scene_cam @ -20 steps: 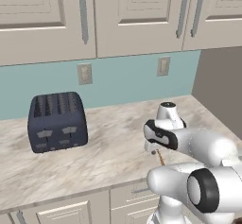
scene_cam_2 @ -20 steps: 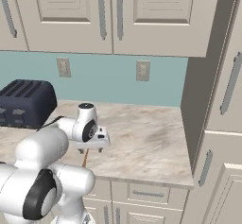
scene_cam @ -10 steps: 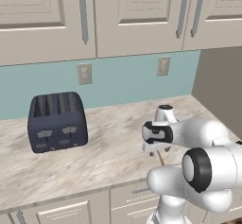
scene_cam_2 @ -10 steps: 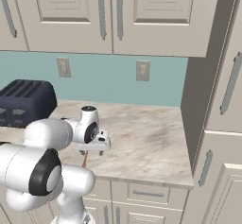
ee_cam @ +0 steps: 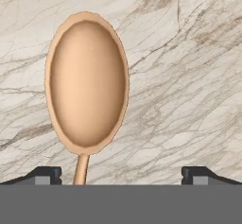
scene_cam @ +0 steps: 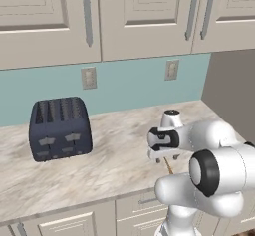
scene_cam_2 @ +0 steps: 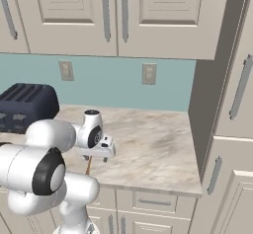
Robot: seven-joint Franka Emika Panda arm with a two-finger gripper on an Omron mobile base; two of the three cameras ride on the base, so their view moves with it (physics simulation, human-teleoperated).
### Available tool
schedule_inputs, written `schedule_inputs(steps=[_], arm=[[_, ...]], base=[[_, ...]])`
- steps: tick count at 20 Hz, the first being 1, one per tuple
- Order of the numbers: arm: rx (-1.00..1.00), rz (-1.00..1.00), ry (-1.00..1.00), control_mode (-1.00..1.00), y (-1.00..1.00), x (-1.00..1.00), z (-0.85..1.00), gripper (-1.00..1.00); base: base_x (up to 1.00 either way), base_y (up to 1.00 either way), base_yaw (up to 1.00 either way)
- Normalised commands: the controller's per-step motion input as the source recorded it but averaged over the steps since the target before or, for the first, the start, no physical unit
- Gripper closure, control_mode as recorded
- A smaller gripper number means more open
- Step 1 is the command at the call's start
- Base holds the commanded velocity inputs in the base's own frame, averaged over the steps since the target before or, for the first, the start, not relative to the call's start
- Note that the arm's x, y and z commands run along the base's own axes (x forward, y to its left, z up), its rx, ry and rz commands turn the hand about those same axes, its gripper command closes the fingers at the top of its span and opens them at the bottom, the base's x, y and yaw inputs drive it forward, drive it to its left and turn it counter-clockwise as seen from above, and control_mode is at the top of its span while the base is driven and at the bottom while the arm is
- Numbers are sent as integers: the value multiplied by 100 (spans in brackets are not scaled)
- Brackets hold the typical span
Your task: Take the fork and place it on the left side of the plate. Then take the spoon and place it on the right side of the plate. Make sure they're directly next to the plate.
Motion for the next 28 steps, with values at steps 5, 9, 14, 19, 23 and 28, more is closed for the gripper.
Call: schedule_inputs(steps=[5, 9, 14, 19, 23, 28], arm=[[0, -6, -7, -100, 15, 0, -48, 100], [0, -1, -8, -100, 31, -1, -46, 100], [0, 0, -8, -100, 51, 0, -37, 100], [-1, 0, -9, -100, 57, 0, -35, 100], [0, 0, -8, -100, 50, -1, -32, 100], [0, 0, -4, -100, 21, -10, -7, 100]], base=[[0, 0, 0], [0, 0, 0], [0, 0, 0], [0, 0, 0], [0, 0, 0], [0, 0, 0]])
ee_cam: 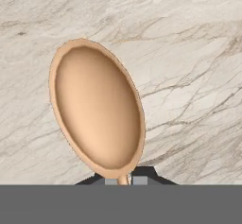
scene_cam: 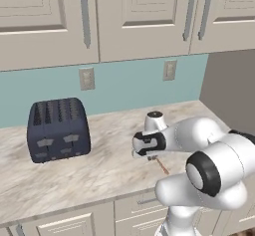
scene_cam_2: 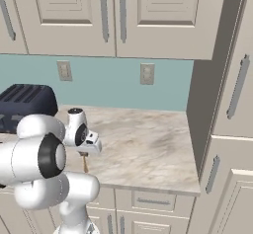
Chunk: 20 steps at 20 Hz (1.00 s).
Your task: Take the fork and place it on the left side of the plate. Then take the spoon and place it on the right side of the plate. Make sure they're directly next to the plate.
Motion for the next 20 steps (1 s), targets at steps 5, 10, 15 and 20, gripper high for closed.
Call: schedule_inputs(steps=[5, 10, 15, 20], arm=[[0, 0, -6, -100, -1, -46, 31, 100], [0, 0, -8, -100, -15, -43, 62, 100], [0, 0, -6, -100, -21, -52, 58, 100], [0, 2, -9, -100, -20, -46, 74, 100]], base=[[0, 0, 0], [0, 0, 0], [0, 0, 0], [0, 0, 0]])
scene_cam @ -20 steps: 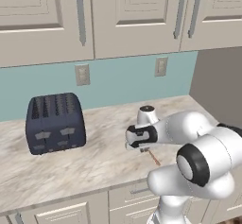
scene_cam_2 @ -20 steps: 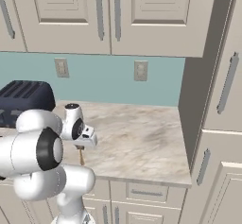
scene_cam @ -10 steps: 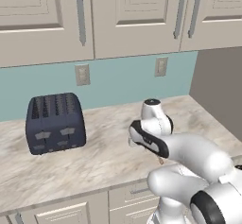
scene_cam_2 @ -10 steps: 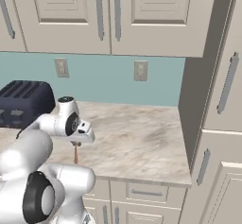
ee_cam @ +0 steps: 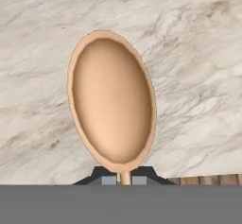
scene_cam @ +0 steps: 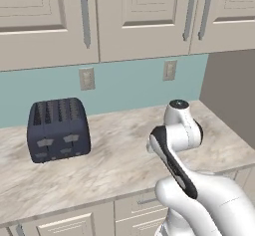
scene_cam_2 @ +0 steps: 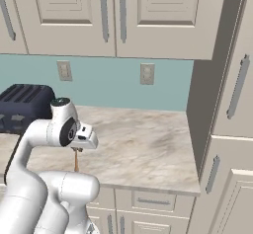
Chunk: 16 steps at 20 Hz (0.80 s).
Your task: Take the fork and place it on the left side of the plate. Then take the spoon and place it on the right side of the plate. Make sure they're directly next to the plate.
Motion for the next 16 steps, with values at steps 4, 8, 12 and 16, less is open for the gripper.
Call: schedule_inputs(steps=[4, 8, 12, 16], arm=[[0, 5, -11, -100, -19, -30, 86, 100], [0, 9, -11, -100, -20, -26, 79, 100], [0, 11, -19, -100, -18, -26, 70, 100], [0, 10, -22, -100, -15, -43, 66, 100]], base=[[0, 0, 0], [0, 0, 0], [0, 0, 0], [0, 0, 0]])
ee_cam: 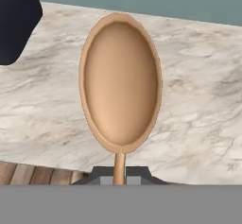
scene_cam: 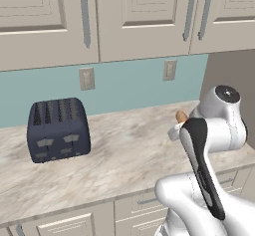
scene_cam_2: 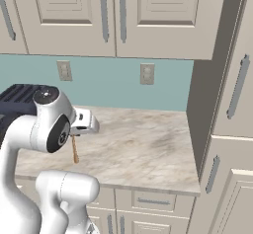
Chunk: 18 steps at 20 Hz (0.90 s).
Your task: Take the fork and place it on the left side of the plate. Then take the spoon and place it on the right side of the plate. Make sure they're directly next to the plate.
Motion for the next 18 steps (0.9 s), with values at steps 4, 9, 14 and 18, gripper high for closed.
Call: schedule_inputs(steps=[4, 9, 14, 18], arm=[[0, 8, -16, -100, -5, -59, 57, 100], [0, 4, -7, -100, 1, -64, 35, 100], [0, 0, -2, -100, 2, -74, 11, 100], [0, 0, 0, -100, 1, -68, -1, 100]], base=[[0, 0, 0], [0, 0, 0], [0, 0, 0], [0, 0, 0]])
